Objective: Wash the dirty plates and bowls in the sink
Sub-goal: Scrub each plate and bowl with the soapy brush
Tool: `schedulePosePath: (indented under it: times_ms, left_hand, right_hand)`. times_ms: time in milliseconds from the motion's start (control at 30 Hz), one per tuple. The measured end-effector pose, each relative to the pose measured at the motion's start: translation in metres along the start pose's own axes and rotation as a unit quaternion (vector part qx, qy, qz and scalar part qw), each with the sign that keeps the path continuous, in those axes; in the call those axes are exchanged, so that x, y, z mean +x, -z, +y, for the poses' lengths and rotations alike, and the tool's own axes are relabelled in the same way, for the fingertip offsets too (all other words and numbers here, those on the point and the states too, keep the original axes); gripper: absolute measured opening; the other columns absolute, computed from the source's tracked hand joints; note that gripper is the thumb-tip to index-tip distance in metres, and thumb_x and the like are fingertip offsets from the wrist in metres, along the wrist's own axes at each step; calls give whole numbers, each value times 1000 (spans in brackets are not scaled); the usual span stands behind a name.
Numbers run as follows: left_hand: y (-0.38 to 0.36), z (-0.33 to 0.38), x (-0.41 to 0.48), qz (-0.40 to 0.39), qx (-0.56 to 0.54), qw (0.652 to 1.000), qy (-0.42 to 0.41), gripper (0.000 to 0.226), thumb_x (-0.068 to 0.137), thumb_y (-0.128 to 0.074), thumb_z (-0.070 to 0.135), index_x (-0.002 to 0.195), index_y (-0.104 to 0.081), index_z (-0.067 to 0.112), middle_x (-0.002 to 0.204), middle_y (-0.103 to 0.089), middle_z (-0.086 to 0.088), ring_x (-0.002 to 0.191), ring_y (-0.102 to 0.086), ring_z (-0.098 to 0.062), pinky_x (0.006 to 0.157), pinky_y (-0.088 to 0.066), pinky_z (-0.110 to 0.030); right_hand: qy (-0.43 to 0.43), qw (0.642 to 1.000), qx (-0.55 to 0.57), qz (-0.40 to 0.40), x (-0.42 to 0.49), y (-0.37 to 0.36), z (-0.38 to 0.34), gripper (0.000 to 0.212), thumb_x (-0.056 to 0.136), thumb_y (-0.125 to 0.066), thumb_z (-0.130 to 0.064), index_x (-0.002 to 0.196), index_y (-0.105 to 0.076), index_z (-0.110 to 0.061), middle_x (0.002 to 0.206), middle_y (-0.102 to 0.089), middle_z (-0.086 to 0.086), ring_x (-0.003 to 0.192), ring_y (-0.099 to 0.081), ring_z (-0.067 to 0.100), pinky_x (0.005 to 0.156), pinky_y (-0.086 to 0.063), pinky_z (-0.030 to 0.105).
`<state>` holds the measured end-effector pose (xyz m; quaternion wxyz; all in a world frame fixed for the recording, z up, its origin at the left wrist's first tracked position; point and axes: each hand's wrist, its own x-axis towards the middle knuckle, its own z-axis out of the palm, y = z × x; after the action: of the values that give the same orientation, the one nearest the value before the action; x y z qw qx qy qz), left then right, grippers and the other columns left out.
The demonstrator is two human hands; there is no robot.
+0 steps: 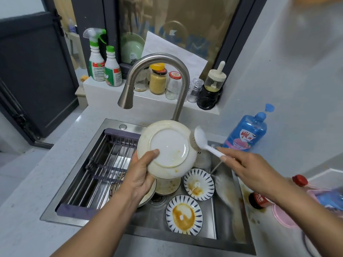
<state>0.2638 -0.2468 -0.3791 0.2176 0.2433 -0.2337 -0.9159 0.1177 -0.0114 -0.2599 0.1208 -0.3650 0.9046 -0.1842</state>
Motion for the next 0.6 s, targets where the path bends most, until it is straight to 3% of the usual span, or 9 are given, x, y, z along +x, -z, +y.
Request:
schedulePosePath:
  times_ms: [67,133,267,333,400,500,600]
  left_hand:
    - [-2,-9,-3,-21,-47,998,27,73,77,-77,-1,145,-50,10,132,-66,-22,121,-66,-35,93,-58,-52]
    - [-7,-17,-10,-61,-84,993,60,78,78,-78,1,148,-46,9,137,-61,-25,127,-60,-39,102,-51,-58]
    - [-17,-25,-24,-130,-67,985,89,47,91,-61,-3,137,-57,4,134,-63,-27,123,-63,-40,99,-53,-57]
    - [-12,-18,-22,-146,-9,987,71,48,86,-65,-2,133,-61,5,133,-64,-26,123,-63,-40,99,-54,-54]
    - [-6,-1,-18,-164,106,979,59,64,81,-72,0,141,-52,5,135,-63,-24,125,-62,-39,98,-55,-49]
    - [-10,22,-13,-184,286,937,74,75,71,-82,-4,139,-53,8,128,-68,-20,118,-66,-37,95,-57,-50]
    - [-24,33,-15,-196,368,907,66,69,70,-86,-8,131,-61,13,121,-72,-15,112,-70,-34,95,-57,-53]
  right_hand:
    - [-26,989,129,67,1,-15,-11,33,95,-64,-47,128,-65,-48,84,-66,-30,81,-58,-17,66,-41,2]
    - [-47,969,229,77,5,-29,-23,36,85,-74,-52,120,-68,-44,91,-73,-21,82,-65,-10,65,-47,6]
    - [-68,957,276,61,20,-35,-32,53,73,-86,-52,120,-67,-37,98,-77,-14,88,-74,8,78,-63,35]
    - [-62,962,264,38,22,-27,-31,56,72,-89,-45,122,-66,-37,100,-77,-14,90,-73,7,85,-62,39]
    - [-42,965,258,-2,21,-17,-32,53,74,-90,-35,122,-67,-37,100,-77,-13,90,-74,7,87,-61,39]
    - [-10,974,221,-44,20,-2,-35,55,75,-90,-31,123,-66,-43,99,-77,-12,89,-74,9,82,-63,36]
    - [15,980,184,-73,24,8,-42,63,75,-90,-27,127,-63,-47,99,-76,-13,89,-73,9,78,-63,31]
